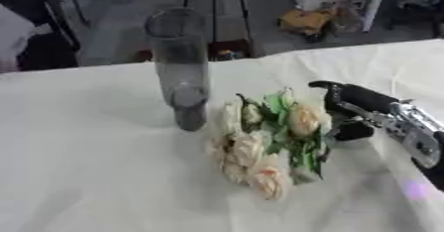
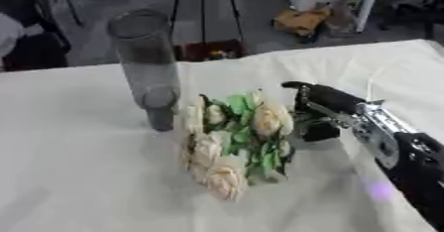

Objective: Arrange flowers into the vase.

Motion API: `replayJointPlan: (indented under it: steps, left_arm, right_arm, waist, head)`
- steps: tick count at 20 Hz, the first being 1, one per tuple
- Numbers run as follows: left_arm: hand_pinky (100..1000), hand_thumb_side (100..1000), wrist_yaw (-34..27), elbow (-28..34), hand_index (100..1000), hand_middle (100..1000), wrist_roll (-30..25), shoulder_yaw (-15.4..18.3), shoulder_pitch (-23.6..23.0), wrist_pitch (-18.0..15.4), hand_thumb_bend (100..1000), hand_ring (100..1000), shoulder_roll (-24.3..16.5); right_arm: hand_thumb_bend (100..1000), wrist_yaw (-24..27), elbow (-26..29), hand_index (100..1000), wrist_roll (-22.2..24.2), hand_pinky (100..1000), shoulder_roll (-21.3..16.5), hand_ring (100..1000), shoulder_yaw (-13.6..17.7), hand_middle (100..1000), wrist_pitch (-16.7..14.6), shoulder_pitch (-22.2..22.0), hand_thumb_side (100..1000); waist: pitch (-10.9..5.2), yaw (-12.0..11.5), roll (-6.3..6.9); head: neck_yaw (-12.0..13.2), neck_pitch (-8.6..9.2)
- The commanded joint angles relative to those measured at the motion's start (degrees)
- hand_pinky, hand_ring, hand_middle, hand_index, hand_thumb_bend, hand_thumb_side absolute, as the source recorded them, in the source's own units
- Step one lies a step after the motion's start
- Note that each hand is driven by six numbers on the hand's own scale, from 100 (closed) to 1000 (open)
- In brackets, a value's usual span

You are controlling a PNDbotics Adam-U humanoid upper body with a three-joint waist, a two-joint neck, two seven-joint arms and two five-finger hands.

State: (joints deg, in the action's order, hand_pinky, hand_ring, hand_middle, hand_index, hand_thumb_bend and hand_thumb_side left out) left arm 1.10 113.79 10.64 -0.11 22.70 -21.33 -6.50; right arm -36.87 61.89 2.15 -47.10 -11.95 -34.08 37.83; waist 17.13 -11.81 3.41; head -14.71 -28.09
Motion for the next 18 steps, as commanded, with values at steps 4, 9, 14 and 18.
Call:
replayJointPlan:
  steps: [4, 9, 14, 18]
  left_arm:
    - [450, 1000, 0.0, 0.8, 819, 750, -0.1, 0.2, 0.8, 0.1, 100, 601, -0.5]
    - [452, 1000, 0.0, 0.8, 819, 750, 0.0, 0.2, 0.8, 0.1, 100, 602, -0.6]
    - [453, 1000, -0.1, 0.8, 819, 750, -0.1, 0.2, 0.9, 0.1, 100, 602, -0.8]
    - [453, 1000, -0.2, 0.8, 819, 750, -0.1, 0.2, 0.9, 0.1, 100, 602, -0.9]
  right_arm:
    - [100, 5.3, 4.2, 100, 0.2, 100, -2.0, 1000, 2.0, 100, 2.1, 0.7, 629]
    - [100, 8.5, 9.8, 100, 0.5, 100, -3.0, 1000, 3.4, 100, 6.2, 1.2, 616]
    - [100, 10.7, 15.2, 100, 0.9, 100, -3.5, 1000, 4.7, 100, 11.2, 2.0, 605]
    - [100, 14.0, 17.3, 100, 1.7, 100, -3.2, 1000, 5.4, 100, 14.9, 3.5, 595]
  waist:
    - [-1.3, 0.1, -0.17]
    - [-1.6, 0.1, -0.27]
    - [-1.95, 0.1, -0.46]
    - [-2.26, 0.1, -0.62]
  head:
    - [0.0, 0.71]
    - [0.3, 0.6]
    - [0.5, 0.57]
    - [0.7, 0.65]
